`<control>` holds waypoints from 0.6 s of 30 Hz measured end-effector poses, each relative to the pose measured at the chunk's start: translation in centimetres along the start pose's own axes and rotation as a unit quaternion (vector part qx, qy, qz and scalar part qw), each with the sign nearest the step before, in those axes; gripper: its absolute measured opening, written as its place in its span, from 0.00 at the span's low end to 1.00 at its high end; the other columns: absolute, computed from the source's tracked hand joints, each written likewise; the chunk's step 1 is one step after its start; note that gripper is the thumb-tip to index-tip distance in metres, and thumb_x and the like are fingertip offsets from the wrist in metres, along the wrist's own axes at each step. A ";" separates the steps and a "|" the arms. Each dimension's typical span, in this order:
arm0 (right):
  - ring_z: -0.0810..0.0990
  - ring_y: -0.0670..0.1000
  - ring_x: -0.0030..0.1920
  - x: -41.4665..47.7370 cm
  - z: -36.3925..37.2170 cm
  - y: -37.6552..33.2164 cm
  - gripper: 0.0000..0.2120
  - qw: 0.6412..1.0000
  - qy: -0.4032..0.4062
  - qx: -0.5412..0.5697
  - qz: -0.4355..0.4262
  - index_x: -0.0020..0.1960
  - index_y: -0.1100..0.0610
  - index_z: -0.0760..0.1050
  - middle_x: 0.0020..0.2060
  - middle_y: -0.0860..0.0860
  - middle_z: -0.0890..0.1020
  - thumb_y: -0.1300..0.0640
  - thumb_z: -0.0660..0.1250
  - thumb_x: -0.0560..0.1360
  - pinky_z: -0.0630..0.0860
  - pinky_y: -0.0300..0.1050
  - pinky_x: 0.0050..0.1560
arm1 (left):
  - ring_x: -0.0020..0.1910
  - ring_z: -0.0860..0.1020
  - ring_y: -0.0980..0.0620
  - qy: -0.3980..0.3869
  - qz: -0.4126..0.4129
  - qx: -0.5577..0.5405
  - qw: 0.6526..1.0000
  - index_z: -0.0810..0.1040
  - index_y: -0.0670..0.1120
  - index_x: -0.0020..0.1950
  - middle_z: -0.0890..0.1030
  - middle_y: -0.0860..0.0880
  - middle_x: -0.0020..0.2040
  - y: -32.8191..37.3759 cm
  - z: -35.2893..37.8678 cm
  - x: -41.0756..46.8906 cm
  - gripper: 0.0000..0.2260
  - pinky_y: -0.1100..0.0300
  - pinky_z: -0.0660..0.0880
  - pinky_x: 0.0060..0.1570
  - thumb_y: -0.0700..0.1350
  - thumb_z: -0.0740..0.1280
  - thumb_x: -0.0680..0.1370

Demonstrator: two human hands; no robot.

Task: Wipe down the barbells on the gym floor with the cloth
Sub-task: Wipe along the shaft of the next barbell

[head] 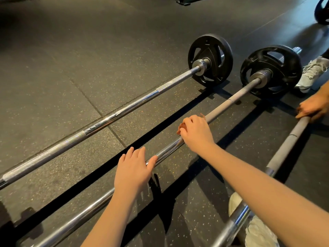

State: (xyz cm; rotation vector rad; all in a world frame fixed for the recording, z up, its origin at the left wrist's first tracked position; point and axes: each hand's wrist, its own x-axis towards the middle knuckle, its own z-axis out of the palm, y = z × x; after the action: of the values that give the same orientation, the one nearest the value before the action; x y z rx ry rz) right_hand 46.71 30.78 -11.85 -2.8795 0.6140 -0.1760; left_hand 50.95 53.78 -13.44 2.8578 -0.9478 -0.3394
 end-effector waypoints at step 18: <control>0.73 0.51 0.54 0.5 -1.2 3.1 0.12 0.994 -0.065 0.012 -0.083 0.52 0.54 0.77 0.48 0.48 0.77 0.51 0.56 0.81 0.68 0.49 0.62 | 0.77 0.55 0.49 -0.014 0.003 -0.005 1.000 0.58 0.47 0.78 0.64 0.51 0.76 0.0 0.3 0.0 0.35 0.51 0.56 0.74 0.65 0.39 0.78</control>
State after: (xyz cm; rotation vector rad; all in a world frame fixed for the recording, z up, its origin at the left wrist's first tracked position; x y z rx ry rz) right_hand 45.75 27.65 -11.25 -2.8894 0.3465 -0.0200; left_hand 50.89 53.75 -13.71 2.8475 -0.9573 -0.3831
